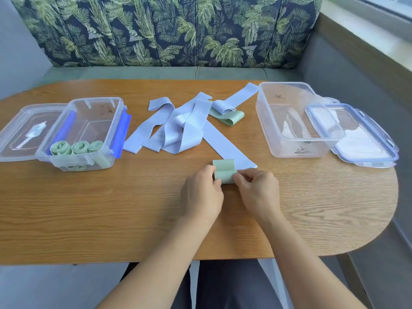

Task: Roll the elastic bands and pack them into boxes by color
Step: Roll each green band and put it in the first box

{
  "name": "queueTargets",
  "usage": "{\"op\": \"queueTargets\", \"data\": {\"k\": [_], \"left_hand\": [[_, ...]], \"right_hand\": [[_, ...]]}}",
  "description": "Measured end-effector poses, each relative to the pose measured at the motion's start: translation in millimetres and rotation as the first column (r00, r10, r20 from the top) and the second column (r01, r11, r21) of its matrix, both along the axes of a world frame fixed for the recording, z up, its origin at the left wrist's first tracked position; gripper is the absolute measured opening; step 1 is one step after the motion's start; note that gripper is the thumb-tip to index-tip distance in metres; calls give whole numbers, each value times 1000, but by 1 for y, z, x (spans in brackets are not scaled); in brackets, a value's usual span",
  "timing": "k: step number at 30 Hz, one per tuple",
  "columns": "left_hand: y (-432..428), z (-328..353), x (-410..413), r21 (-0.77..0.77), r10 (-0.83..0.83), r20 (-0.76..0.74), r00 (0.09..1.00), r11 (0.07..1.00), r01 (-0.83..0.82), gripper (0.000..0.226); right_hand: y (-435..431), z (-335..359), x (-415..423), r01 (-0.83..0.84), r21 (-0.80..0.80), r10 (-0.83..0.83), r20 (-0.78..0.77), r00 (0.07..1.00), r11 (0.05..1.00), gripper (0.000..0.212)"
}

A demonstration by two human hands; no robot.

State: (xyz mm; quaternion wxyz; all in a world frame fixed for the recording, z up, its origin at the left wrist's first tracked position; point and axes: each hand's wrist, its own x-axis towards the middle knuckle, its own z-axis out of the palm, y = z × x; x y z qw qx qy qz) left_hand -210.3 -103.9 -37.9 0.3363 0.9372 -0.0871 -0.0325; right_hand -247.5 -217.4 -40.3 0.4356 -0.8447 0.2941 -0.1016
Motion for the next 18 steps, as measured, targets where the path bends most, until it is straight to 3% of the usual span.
{"op": "queueTargets", "data": {"k": [7, 14, 18], "left_hand": [[-2, -9, 12, -203, 88, -30, 996, 975, -92, 22], [-5, -3, 27, -117, 114, -80, 990, 985, -123, 13], [-6, -3, 33, -17, -5, 97, 995, 1000, 7, 14]], "right_hand": [[-15, -1, 18, 25, 190, -12, -66, 998, 981, 22], [-15, 0, 33, 89, 166, -70, -121, 990, 982, 38], [-16, 1, 38, 119, 70, -103, -198, 975, 990, 47]]}}
